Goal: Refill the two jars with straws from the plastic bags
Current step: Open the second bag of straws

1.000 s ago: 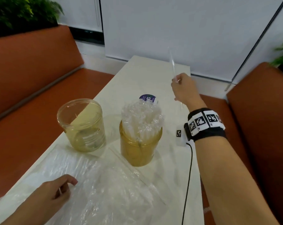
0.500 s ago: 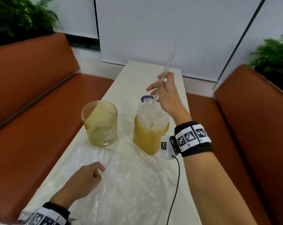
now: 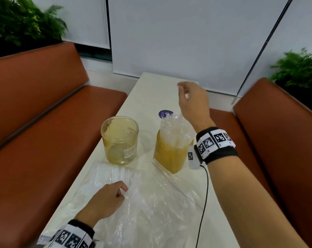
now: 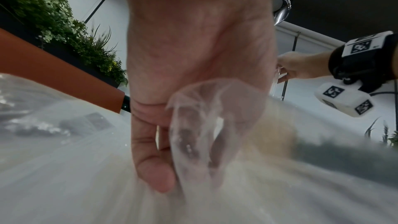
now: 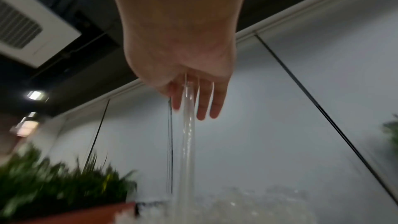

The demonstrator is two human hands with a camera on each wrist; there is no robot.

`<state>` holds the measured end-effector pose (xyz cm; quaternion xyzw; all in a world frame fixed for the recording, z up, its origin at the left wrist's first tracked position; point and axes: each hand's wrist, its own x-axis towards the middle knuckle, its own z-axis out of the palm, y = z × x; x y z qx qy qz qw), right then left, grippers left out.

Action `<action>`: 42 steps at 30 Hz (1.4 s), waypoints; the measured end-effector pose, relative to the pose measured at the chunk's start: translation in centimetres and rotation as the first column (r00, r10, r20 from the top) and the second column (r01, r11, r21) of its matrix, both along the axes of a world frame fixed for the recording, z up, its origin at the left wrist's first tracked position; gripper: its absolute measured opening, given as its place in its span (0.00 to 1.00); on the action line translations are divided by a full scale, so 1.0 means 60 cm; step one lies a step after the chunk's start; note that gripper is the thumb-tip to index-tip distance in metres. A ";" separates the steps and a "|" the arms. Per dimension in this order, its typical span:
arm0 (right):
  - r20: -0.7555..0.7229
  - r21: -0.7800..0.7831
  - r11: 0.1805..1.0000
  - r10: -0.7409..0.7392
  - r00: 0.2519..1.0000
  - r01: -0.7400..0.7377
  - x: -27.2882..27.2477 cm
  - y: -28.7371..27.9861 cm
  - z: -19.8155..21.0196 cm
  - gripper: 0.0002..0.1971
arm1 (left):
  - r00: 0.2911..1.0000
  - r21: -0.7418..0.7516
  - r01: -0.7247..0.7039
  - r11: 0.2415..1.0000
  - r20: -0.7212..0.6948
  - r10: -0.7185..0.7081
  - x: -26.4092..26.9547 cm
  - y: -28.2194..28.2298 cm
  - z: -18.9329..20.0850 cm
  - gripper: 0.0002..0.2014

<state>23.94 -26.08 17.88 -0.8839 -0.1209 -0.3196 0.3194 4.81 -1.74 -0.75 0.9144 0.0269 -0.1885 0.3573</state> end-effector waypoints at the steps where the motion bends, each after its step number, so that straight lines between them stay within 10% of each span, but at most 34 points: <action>1: -0.066 -0.171 0.985 -0.007 0.998 -0.005 0.006 0.001 -0.011 0.14 | 1.000 -0.004 -0.002 1.000 -0.001 0.002 0.000 0.000 -0.001 0.13; 6: -0.404 -0.648 0.736 -0.116 0.908 -0.195 -0.033 -0.007 -0.128 0.26 | 1.000 -0.031 -0.013 0.999 0.005 0.013 -0.001 0.002 -0.003 0.14; 12: -0.173 -0.329 0.944 -0.066 0.983 0.005 -0.032 -0.002 -0.081 0.25 | 1.000 -0.059 0.007 0.998 0.025 -0.006 -0.001 0.008 -0.001 0.12; 18: -0.503 -0.508 0.858 -0.228 0.834 -0.072 -0.029 -0.013 -0.130 0.30 | 0.997 -0.095 0.012 0.995 0.081 -0.004 -0.006 0.010 0.005 0.13; 25: -0.420 -0.503 0.864 -0.255 0.871 0.011 -0.047 -0.016 -0.088 0.30 | 0.995 -0.115 0.093 0.989 0.034 -0.089 -0.011 0.020 0.021 0.38; 28: -0.514 -0.592 0.803 -0.309 0.800 -0.070 -0.081 -0.005 -0.116 0.32 | 0.999 -0.247 0.018 0.969 0.034 -0.010 -0.009 0.020 0.020 0.32; 32: -0.226 -0.480 0.859 -0.317 0.921 0.178 -0.157 0.029 -0.094 0.27 | 0.994 -0.456 -0.090 0.885 0.020 0.111 -0.009 0.010 0.015 0.27; 35: -0.316 -0.357 0.932 -0.185 0.930 0.064 -0.220 0.060 -0.098 0.17 | 0.988 -0.460 -0.074 0.885 0.085 0.127 -0.011 -0.004 0.020 0.24; 39: -0.792 -0.375 0.905 -0.200 0.577 -0.202 -0.273 0.079 -0.199 0.34 | 0.989 -0.304 0.059 0.951 0.148 -0.014 -0.016 0.006 0.037 0.22; 42: -0.863 -0.443 0.852 -0.322 0.390 -0.277 -0.293 0.062 -0.271 0.40 | 0.990 -0.209 0.004 0.978 0.138 0.026 -0.024 0.049 0.038 0.20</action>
